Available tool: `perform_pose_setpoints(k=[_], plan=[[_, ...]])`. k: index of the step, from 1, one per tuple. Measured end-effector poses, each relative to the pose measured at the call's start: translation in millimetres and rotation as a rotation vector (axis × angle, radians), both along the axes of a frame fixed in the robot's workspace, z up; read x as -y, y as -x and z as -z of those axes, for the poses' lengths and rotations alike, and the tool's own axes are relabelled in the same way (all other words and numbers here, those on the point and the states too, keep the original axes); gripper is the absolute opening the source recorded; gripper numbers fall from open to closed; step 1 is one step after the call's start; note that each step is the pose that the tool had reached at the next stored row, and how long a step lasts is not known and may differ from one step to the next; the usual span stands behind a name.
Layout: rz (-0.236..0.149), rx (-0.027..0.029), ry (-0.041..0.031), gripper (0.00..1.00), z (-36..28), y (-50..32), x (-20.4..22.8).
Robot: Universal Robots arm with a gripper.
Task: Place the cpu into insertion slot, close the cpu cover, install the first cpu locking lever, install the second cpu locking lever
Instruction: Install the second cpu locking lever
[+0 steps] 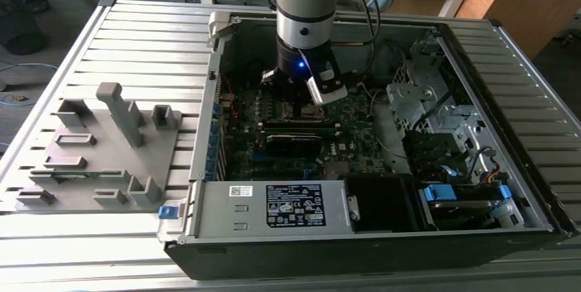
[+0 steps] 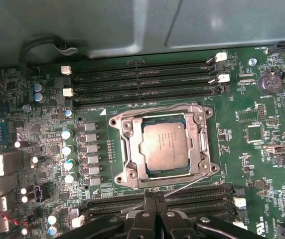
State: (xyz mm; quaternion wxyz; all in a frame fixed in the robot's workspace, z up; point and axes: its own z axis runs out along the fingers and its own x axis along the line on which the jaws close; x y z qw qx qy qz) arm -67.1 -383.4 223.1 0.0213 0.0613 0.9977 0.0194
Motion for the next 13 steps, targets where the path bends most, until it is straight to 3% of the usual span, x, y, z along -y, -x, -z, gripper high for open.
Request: perform_pose_setpoints(k=[13], plan=[[0.0, 0.0, 0.0001, 0.11, 11.0, 6.4, 0.0]])
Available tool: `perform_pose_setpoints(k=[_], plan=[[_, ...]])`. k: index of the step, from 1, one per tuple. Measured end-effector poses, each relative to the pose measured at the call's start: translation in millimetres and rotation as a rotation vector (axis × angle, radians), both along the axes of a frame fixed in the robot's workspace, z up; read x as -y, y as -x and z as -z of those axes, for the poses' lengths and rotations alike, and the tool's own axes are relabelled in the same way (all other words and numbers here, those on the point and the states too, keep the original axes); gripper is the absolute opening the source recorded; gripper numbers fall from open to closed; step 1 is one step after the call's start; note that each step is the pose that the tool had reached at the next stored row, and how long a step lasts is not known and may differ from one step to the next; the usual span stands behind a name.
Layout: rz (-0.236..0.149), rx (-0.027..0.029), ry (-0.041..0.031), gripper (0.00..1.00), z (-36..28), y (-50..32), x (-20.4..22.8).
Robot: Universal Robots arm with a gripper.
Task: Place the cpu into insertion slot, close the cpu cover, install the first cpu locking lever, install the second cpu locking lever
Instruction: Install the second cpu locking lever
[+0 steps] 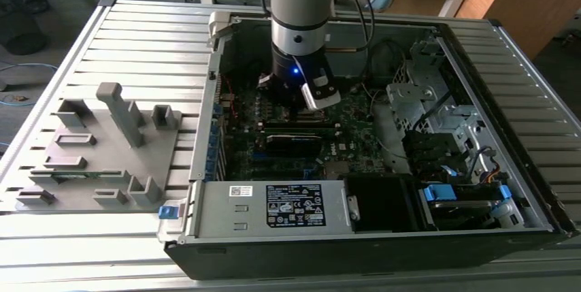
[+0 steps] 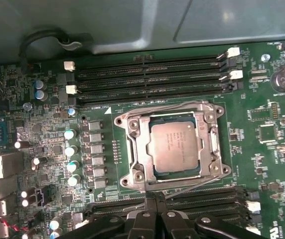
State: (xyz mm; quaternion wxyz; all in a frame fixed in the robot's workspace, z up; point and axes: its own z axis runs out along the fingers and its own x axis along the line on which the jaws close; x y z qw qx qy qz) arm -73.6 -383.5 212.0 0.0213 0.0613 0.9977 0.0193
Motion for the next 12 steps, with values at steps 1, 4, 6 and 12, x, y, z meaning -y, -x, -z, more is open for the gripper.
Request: perform_pose_setpoints(k=[1, 4, 6, 12], plan=[[0.0, 0.0, 0.0, 0.11, 1.1, 0.4, 0.0], [0.0, 0.0, 0.0001, 0.11, 3.5, 1.6, 0.0], [0.0, -0.0002, 0.0002, 0.11, 3.7, 1.8, 0.1], [0.0, 0.0001, -0.0003, 0.11, 3.9, 3.7, 0.0]])
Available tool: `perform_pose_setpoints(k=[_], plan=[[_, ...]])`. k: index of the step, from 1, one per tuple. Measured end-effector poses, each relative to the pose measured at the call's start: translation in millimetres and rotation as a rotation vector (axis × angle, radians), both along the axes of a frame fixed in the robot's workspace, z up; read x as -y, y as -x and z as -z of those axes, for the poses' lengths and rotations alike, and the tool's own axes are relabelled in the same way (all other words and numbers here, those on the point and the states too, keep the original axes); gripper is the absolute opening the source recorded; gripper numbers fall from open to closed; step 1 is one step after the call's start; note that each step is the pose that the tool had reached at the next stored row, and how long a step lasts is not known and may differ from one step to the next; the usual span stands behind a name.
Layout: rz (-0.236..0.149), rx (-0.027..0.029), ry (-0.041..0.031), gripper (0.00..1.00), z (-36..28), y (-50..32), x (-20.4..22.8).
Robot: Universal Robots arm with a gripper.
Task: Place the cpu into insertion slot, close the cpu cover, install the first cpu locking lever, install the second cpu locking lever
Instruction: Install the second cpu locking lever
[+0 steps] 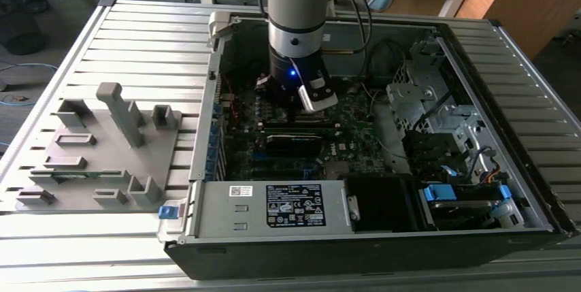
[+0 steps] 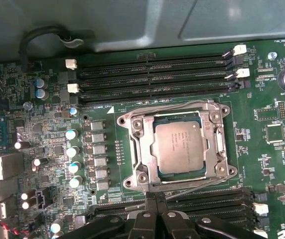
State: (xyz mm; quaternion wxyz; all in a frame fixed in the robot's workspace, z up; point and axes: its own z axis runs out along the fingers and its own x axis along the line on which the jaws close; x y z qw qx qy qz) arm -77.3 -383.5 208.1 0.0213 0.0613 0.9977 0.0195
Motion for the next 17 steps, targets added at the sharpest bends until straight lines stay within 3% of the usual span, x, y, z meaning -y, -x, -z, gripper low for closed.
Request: perform_pose_setpoints(k=[6, 7, 9, 10, 17], plan=[[0.0, -0.0001, -0.0003, 0.11, 0.0, 1.6, 0.0], [0.0, -0.0002, -0.0064, 0.11, 0.0, 1.8, 0.1], [0.0, -0.0001, -0.0315, 0.11, 0.1, 1.9, 0.0], [0.0, -0.0002, -0.0352, 0.11, 0.1, 1.9, 0.0], [0.0, -0.0001, -0.0388, 0.11, 2.0, 4.1, 0.2]])
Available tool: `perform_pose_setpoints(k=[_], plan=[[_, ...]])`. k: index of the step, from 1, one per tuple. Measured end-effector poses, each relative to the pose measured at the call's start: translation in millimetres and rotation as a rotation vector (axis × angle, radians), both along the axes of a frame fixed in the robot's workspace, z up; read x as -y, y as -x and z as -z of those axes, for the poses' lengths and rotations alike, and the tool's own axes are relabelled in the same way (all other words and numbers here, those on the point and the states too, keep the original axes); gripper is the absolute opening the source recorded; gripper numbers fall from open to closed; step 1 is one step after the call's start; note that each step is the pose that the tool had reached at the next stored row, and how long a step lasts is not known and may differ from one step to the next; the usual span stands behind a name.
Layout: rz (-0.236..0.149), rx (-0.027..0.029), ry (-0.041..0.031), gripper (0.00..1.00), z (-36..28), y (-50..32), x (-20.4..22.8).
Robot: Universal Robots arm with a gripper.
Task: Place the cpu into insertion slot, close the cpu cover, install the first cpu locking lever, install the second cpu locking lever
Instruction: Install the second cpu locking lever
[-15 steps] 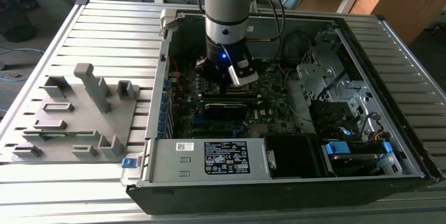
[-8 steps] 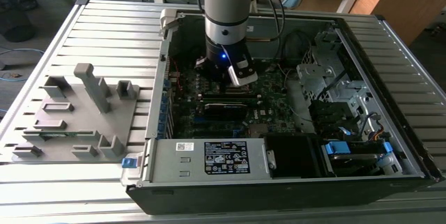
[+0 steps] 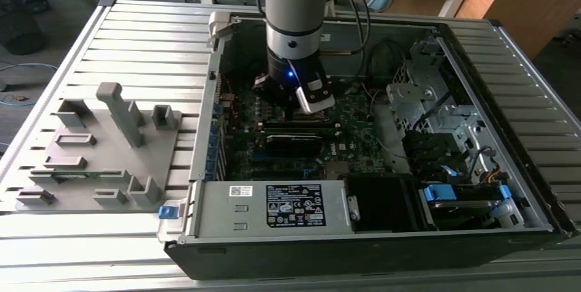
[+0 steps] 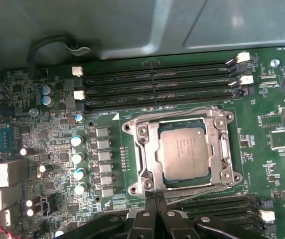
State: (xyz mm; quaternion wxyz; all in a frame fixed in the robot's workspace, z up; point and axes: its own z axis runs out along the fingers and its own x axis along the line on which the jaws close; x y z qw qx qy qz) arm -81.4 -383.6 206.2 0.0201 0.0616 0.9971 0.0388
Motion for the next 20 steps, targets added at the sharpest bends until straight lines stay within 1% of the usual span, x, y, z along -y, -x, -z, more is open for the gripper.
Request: perform_pose_setpoints(k=[3, 5, 11, 13, 14, 15, 16, 20], plan=[[0.0, 0.0, -0.0013, 0.11, 0.5, 1.2, 0.2], [0.0, -0.0001, -0.0014, 0.11, 0.4, 1.2, 1.2], [0.0, 0.0, -0.0017, 0.11, 0.5, 1.2, 8.2], [0.0, 0.0, -0.0032, 0.11, 0.5, 1.2, 10.1], [0.0, 0.0, -0.0053, 0.11, 0.5, 1.3, 11.0], [0.0, 0.0002, -0.0095, 0.11, 0.5, 1.4, 11.5], [0.0, 0.0005, -0.0181, 0.11, 0.5, 1.7, 12.0], [0.0, 0.0013, -0.0677, 0.11, 0.8, 2.5, 13.6]])
